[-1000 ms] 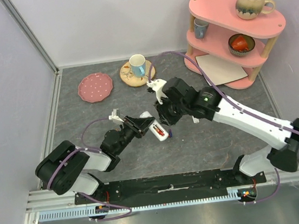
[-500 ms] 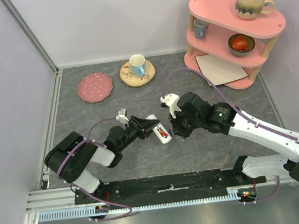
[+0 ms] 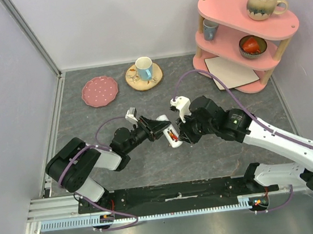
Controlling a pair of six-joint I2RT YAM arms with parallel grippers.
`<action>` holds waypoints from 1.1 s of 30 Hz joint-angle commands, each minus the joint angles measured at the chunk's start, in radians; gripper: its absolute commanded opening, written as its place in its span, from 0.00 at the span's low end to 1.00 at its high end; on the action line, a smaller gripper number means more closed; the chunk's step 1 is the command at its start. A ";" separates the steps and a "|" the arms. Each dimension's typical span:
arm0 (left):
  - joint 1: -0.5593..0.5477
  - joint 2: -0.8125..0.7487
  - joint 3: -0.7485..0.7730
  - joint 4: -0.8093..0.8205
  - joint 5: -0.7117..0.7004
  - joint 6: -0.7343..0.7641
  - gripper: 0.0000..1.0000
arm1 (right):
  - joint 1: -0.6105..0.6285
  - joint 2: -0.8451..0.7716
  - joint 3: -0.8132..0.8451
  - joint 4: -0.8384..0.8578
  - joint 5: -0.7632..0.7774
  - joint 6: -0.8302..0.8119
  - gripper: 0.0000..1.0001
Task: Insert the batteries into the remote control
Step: Load the battery into the remote control.
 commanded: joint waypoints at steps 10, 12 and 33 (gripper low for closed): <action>0.003 -0.054 0.038 0.375 0.044 0.028 0.02 | -0.001 0.022 0.023 0.047 -0.022 0.000 0.13; 0.003 -0.057 0.038 0.375 0.046 0.028 0.02 | 0.000 0.025 0.023 0.050 -0.030 0.003 0.13; 0.002 -0.063 0.036 0.375 0.060 0.025 0.02 | 0.010 0.089 0.043 0.084 -0.058 0.003 0.12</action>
